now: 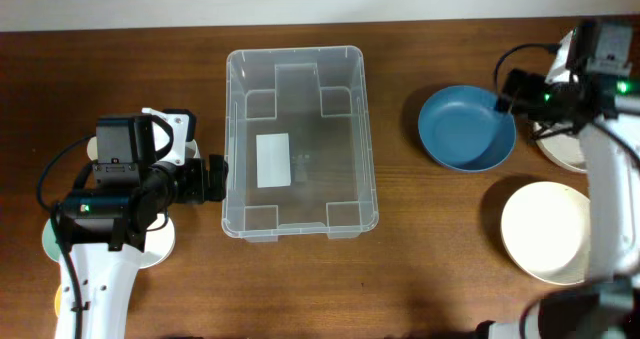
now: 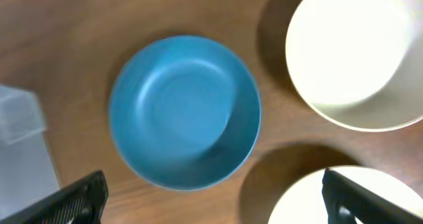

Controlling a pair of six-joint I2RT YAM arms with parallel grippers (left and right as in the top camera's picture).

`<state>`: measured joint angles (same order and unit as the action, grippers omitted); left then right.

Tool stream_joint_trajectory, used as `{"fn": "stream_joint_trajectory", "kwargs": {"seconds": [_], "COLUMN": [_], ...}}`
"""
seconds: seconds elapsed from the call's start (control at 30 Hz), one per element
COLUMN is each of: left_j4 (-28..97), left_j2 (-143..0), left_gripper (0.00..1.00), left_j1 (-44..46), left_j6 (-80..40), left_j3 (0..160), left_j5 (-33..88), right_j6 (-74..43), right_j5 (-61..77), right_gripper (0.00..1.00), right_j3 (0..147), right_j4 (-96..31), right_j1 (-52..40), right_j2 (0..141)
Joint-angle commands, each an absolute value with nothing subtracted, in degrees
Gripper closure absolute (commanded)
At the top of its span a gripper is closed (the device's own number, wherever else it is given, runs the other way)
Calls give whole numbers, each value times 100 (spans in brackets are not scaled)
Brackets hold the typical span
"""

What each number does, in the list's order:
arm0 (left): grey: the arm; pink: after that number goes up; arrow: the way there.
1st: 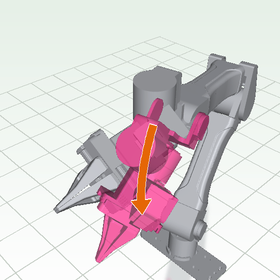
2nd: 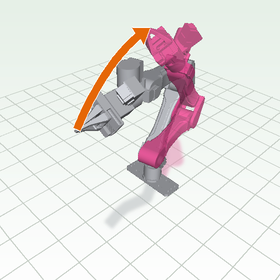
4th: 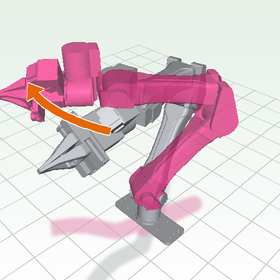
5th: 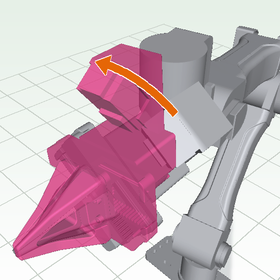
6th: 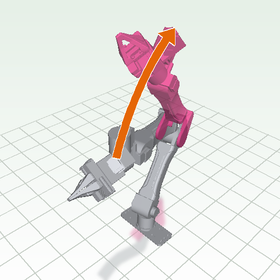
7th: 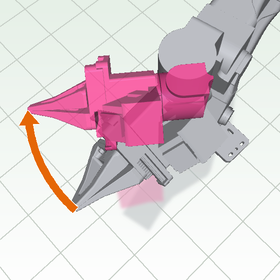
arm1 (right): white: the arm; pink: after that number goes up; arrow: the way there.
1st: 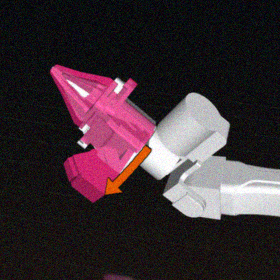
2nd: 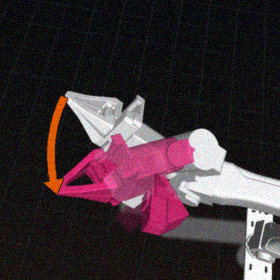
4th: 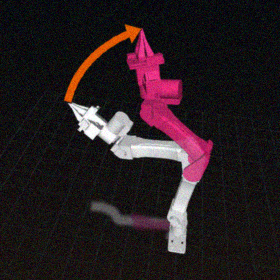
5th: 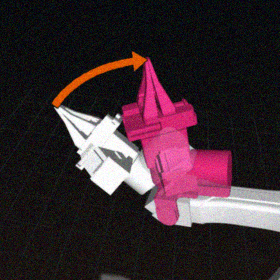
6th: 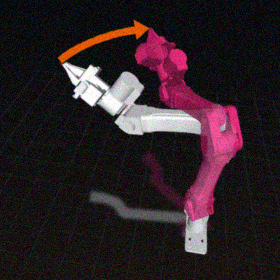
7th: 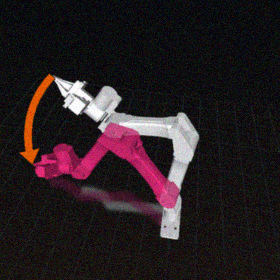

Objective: Pack container
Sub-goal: 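Move the right gripper to the blue plate and grasp its rim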

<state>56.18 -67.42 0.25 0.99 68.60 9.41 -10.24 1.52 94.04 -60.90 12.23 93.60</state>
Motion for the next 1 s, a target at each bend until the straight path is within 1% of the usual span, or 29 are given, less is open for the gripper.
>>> {"fn": "stream_joint_trajectory", "kwargs": {"seconds": [0.0,0.2,0.53,0.77,0.9,0.93,0.97], "left_j4": [5603,5603,5603,5603,5603,5603,5603], "left_j2": [-6755,-6755,-6755,-6755,-6755,-6755,-6755], "left_gripper": [1,1,1,1,1,0,1], "left_j1": [23,21,23,23,23,23,21], "left_j6": [64,64,64,64,64,64,64], "left_j3": [6991,6991,6991,6991,6991,6991,6991], "left_j5": [939,930,919,919,919,919,919], "right_j6": [-928,-930,-923,-799,-799,-799,-801], "right_j5": [458,497,607,1354,1352,1352,1352], "right_gripper": [1,1,1,1,5,14,17], "right_j3": [9559,9559,9474,9465,9465,9465,9465], "right_j4": [-6114,-5966,-5607,-5367,-5299,-5295,-5295], "right_j1": [1409,1514,1743,1732,1734,1732,1732], "right_j2": [10324,11338,12138,12608,12608,12617,12619]}}
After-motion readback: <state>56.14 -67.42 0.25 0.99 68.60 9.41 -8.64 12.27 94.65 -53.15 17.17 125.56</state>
